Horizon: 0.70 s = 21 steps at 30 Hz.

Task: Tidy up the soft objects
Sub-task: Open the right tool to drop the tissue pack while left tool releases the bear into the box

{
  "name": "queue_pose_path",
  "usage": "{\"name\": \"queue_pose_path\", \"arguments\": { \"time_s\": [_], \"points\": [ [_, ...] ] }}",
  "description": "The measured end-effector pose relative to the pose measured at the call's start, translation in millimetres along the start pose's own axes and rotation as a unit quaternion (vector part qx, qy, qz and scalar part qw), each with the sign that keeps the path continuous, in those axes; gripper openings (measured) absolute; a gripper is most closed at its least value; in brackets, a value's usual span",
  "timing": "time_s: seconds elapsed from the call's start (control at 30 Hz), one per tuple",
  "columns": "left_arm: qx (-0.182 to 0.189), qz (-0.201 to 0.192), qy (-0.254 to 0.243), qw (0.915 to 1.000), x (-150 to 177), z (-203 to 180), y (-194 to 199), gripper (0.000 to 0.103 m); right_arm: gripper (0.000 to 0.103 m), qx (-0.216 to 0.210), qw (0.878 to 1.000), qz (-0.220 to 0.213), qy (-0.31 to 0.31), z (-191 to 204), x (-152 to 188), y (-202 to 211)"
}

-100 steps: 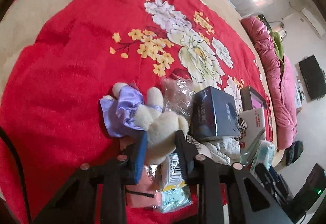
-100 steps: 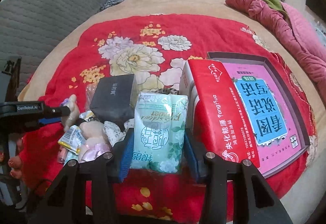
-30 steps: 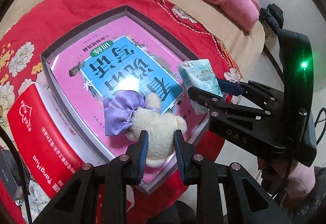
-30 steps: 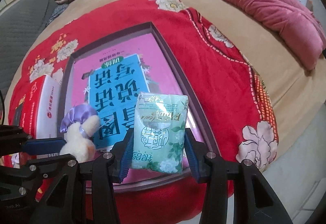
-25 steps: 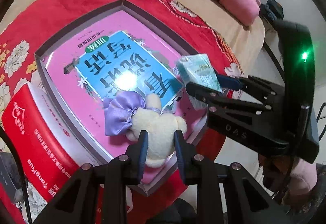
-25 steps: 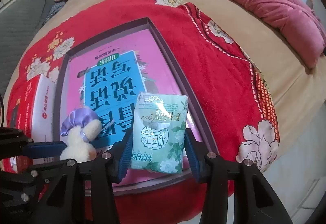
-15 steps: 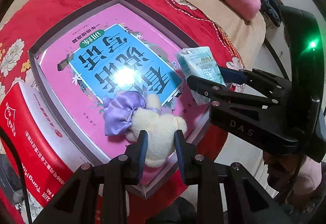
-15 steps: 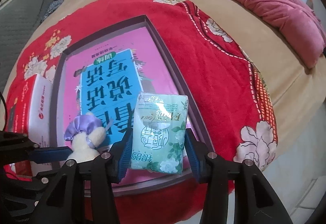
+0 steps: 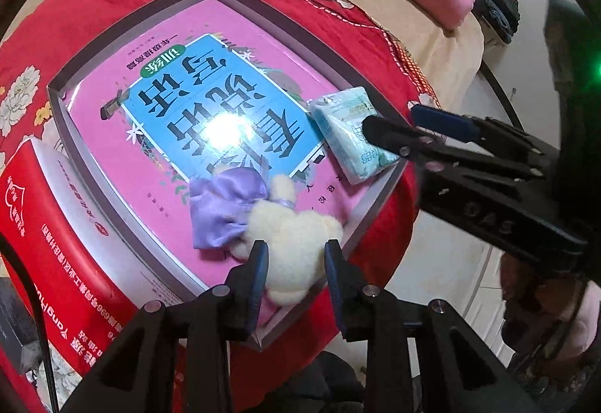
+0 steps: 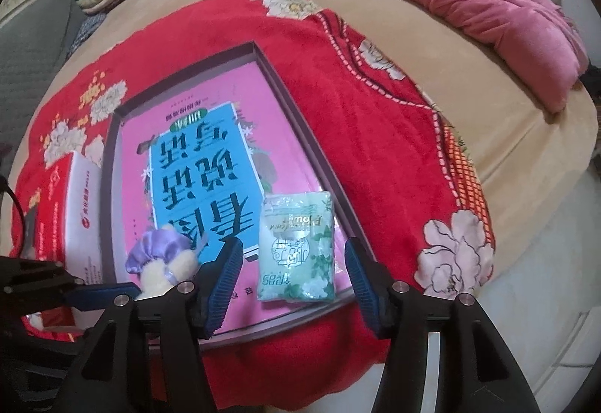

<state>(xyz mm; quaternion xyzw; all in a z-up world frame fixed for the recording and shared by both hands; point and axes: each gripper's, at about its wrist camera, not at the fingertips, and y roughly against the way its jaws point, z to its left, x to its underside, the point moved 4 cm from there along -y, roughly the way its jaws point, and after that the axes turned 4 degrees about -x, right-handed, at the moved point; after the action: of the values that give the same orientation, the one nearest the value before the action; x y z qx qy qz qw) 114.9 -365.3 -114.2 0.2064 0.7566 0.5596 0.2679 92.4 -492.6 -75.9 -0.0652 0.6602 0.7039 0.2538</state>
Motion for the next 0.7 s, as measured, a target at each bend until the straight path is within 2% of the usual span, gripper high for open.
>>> {"name": "queue_pose_path", "arguments": {
  "time_s": [0.23,0.3,0.33,0.4,0.5,0.7],
  "points": [
    [-0.012,0.000,-0.001,0.9999,3.8,2.8,-0.1,0.046,0.059,0.006,1.000,-0.029,-0.011,2.6,-2.5,31.1],
    [-0.009,-0.003,-0.001,1.0000,4.9,2.8,2.0,0.060,0.059,0.011,0.999,-0.032,-0.011,3.8,-2.9,36.8],
    [-0.006,-0.004,0.001,1.0000,5.5,3.0,3.0,0.063,0.059,0.011,0.999,-0.034,-0.013,4.1,-2.9,39.2],
    [0.003,-0.008,0.008,0.9999,7.5,4.4,6.0,0.065,0.059,0.012,0.999,-0.037,-0.014,4.8,-2.7,43.5],
    [0.010,-0.012,0.019,0.9997,9.1,6.7,9.7,0.066,0.072,0.018,0.999,-0.040,-0.016,5.3,-1.0,48.0],
    [0.027,-0.037,0.029,0.9985,12.2,9.4,30.4,0.075,0.072,0.022,0.999,-0.043,-0.022,4.2,2.7,56.0]
  ]
}}
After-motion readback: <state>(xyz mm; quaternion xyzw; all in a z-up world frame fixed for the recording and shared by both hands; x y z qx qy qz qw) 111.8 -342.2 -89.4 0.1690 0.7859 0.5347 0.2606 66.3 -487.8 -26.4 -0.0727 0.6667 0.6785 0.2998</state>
